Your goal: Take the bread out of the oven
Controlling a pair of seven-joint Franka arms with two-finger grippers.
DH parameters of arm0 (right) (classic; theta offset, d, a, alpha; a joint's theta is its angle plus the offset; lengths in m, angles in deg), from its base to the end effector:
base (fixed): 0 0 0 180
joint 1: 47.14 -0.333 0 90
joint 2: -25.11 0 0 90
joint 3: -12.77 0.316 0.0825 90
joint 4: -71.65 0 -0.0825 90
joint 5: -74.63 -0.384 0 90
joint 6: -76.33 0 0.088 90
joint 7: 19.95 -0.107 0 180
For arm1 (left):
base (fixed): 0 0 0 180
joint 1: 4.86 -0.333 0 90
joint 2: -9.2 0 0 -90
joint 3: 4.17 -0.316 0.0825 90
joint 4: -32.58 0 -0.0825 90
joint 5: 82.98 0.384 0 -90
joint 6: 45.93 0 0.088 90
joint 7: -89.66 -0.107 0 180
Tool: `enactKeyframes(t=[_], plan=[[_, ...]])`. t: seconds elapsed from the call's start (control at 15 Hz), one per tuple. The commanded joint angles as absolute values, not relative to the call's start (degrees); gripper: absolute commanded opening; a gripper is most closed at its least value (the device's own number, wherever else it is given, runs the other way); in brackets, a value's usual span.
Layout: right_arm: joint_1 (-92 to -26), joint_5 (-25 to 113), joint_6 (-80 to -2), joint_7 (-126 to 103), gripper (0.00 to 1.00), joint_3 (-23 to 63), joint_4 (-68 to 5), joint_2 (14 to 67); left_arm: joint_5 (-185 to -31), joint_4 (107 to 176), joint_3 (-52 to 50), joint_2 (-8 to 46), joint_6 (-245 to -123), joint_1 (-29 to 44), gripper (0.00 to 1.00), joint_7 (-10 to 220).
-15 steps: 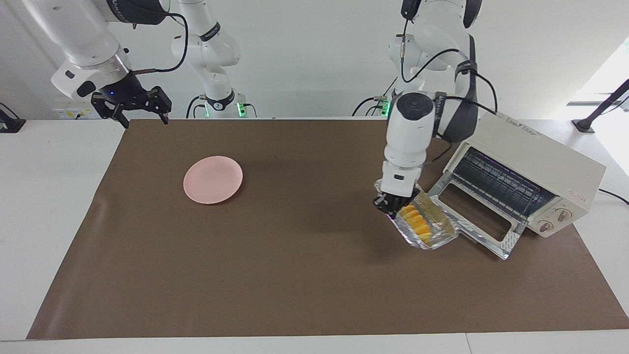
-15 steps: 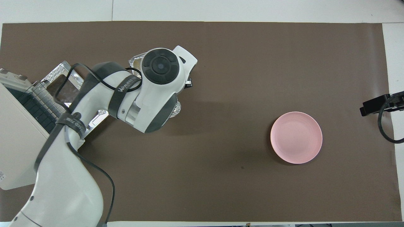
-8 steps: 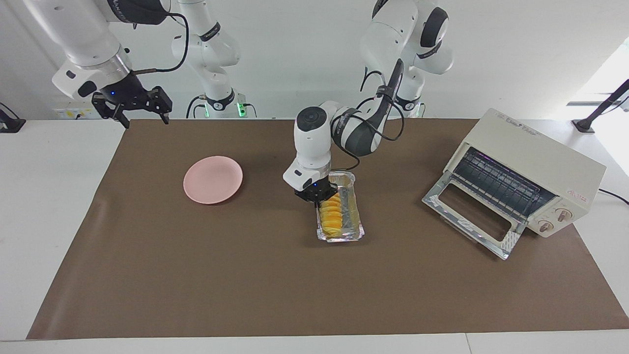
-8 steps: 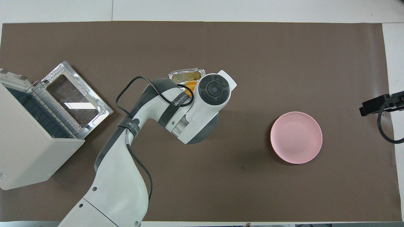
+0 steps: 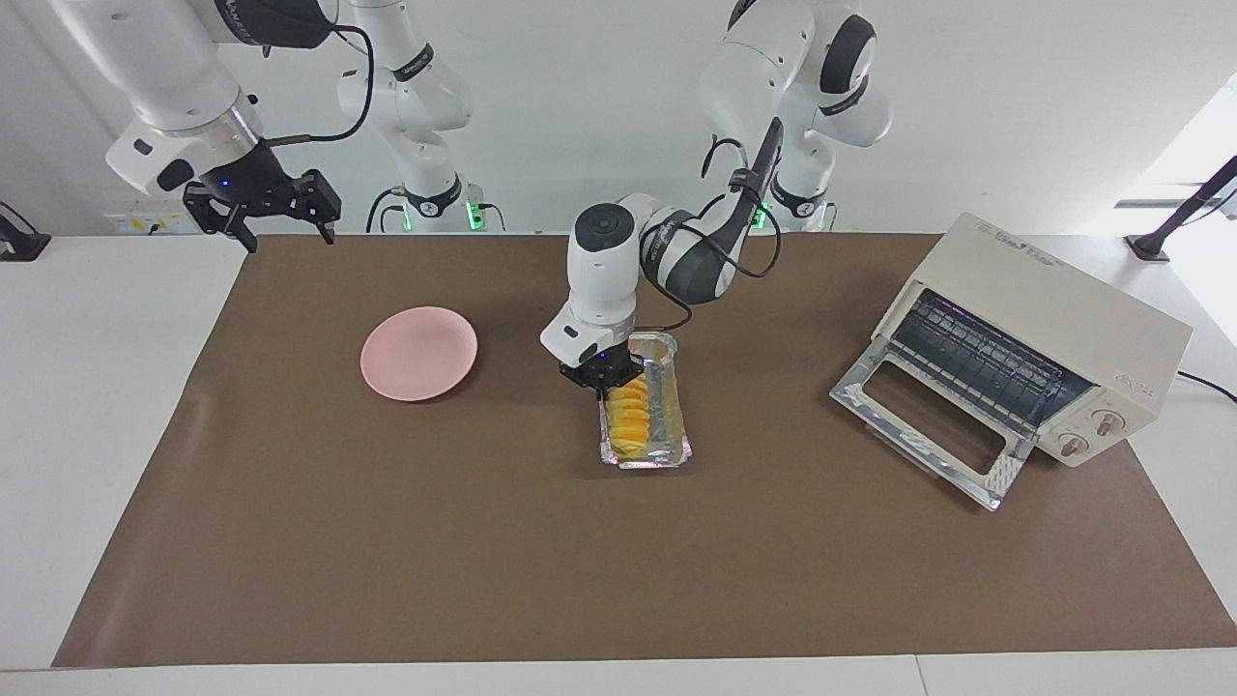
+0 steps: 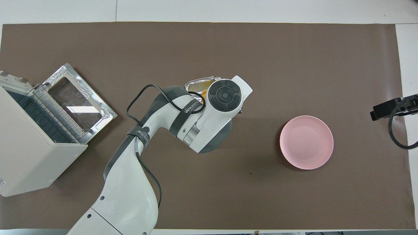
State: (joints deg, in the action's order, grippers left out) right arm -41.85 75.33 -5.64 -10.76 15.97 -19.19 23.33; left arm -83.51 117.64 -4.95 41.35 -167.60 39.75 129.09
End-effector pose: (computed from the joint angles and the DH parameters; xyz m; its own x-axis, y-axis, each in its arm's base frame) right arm 0.5290 -0.0203 0.6231 0.9847 0.1219 -0.1241 0.1221 -0.9925 -0.0059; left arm 0.5131 -0.4955 0.3546 0.9956 -0.0729 0.0595 -0.0759 -0.9958 0.0502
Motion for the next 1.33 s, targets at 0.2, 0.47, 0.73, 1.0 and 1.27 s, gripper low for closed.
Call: enactKeyframes(t=[0.2,0.47,0.73,1.0,1.27], plan=[[-43.79,74.98,-7.94,-12.46,1.0,16.46,-23.36,21.16,-84.92,116.78,-7.77,36.66,-166.88,39.01,1.0,132.82],[-50.64,74.98,-15.67,-20.54,1.0,16.46,-27.57,22.12,-85.18,118.72,-8.39,25.74,-155.74,25.06,1.0,132.38],[-59.77,74.89,-25.32,-31.08,1.0,16.46,-27.23,30.89,-85.09,118.89,-8.39,18.89,-144.66,10.39,1.0,121.98],[-67.35,74.72,-36.41,-41.03,1.0,16.37,-26.18,39.51,-85.09,118.98,-8.39,14.57,-135.95,-2.2,1.0,108.58],[-71.39,75.24,-38.44,-47.27,1.0,16.37,-14.67,53.91,-84.48,119.24,-8.48,10.45,-124.62,-2.84,1.0,101.8]])
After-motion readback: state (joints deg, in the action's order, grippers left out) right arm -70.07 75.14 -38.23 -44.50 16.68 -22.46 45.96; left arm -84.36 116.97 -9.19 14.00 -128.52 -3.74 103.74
